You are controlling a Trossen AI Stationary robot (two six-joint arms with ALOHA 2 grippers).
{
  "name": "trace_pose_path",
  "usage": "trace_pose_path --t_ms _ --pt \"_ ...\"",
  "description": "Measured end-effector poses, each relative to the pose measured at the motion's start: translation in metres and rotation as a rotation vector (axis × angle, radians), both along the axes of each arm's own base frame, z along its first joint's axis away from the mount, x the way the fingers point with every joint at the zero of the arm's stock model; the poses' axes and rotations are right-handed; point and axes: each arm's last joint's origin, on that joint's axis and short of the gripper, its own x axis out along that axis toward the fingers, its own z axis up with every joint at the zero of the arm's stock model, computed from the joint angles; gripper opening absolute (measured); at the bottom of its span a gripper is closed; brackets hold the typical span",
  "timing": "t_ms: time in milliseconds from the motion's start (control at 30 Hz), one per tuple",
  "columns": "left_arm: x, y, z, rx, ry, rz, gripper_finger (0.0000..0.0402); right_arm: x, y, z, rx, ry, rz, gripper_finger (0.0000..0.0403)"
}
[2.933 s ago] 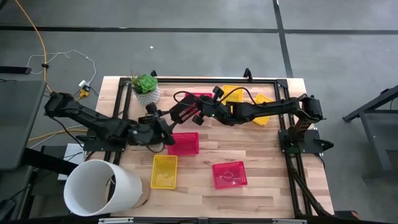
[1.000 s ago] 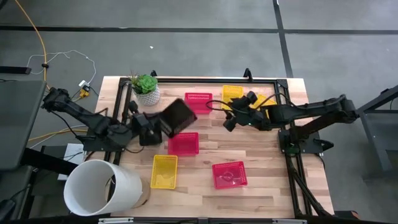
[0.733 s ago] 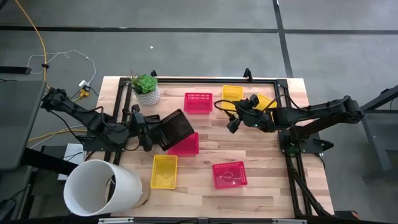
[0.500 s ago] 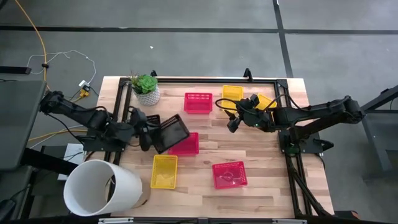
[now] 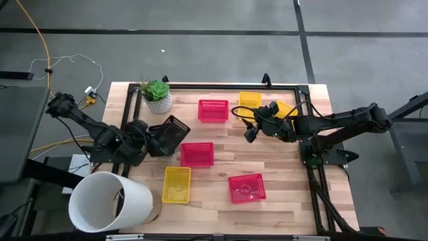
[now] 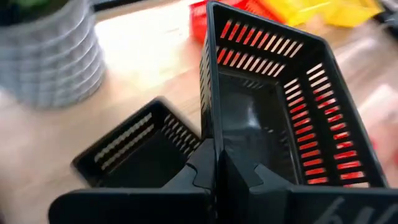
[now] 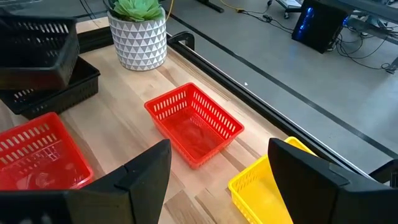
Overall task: Stack baskets by color
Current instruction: Stack the bottom black bin on top of the top black bins
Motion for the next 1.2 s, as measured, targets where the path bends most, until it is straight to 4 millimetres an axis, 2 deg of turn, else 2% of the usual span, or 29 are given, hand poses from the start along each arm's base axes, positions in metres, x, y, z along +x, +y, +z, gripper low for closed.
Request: trace_pose_path --t_ms 233,467,700,867,1100,1200 --pt "-0.015 -0.004 -0.031 -0.028 0.011 0.094 0.0 0.0 0.0 0.0 0.004 -0.004 -0.002 0.0256" --pt "-0.016 -0.01 -0.031 -0.012 -0.031 0.076 0.0 0.0 0.0 0.0 0.016 -0.014 -0.01 0.0256" --pt "-0.012 -0.017 -0.033 -0.01 0.048 0.02 0.0 0.0 0.0 0.0 0.028 -0.023 -0.018 0.0256" --pt "-0.009 -0.02 -0.021 -0.014 0.114 0.005 0.0 0.0 0.0 0.0 0.028 -0.024 -0.018 0.0256" --pt "-0.003 -0.022 0.02 0.034 0.247 0.019 0.0 0.0 0.0 0.0 0.027 -0.024 -0.017 0.0256" --pt "0.004 -0.025 0.027 0.014 0.34 0.012 0.0 0.0 0.0 -0.001 0.026 -0.016 -0.016 0.0256"
